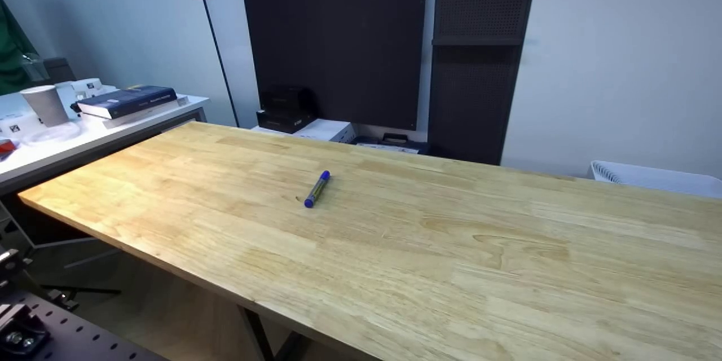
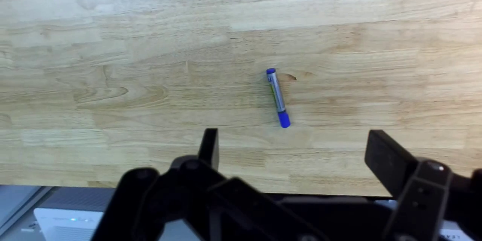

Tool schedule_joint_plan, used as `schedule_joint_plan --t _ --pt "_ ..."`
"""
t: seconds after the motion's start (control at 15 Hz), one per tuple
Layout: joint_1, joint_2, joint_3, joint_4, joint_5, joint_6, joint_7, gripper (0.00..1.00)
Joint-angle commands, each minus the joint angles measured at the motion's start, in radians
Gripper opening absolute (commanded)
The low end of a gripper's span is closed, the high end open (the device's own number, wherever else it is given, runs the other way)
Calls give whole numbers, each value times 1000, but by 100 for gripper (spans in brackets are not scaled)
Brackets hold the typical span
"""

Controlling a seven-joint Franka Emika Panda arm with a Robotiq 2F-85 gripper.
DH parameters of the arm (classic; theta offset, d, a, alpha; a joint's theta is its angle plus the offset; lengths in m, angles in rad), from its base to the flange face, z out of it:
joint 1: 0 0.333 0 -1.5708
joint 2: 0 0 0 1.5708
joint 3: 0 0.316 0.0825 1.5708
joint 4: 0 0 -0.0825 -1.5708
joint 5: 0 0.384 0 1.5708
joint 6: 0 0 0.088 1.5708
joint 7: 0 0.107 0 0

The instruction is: Pick the marker and then put it back on the table

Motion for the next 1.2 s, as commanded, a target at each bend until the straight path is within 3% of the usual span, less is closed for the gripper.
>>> schedule_joint_plan --t 0.0,0.27,0.4,0.53,0.73,0.8,0.93,1.0,1.07,1.13 --pt "13 0 -4 2 -2 -3 1 100" --pt "32 -1 13 7 -65 46 -46 100" --pt "22 37 -25 12 -67 130 -139 100" --pt "21 86 -92 4 14 245 -288 100" --pt "38 186 -183 -14 254 416 -550 100" --pt "75 224 -224 -13 344 438 -641 100" --pt "39 295 -216 18 515 380 -828 100" --pt "10 331 -210 32 457 329 -779 100" --pt "12 267 -191 -20 448 390 -765 100" --pt "1 297 -189 -15 447 375 -769 100"
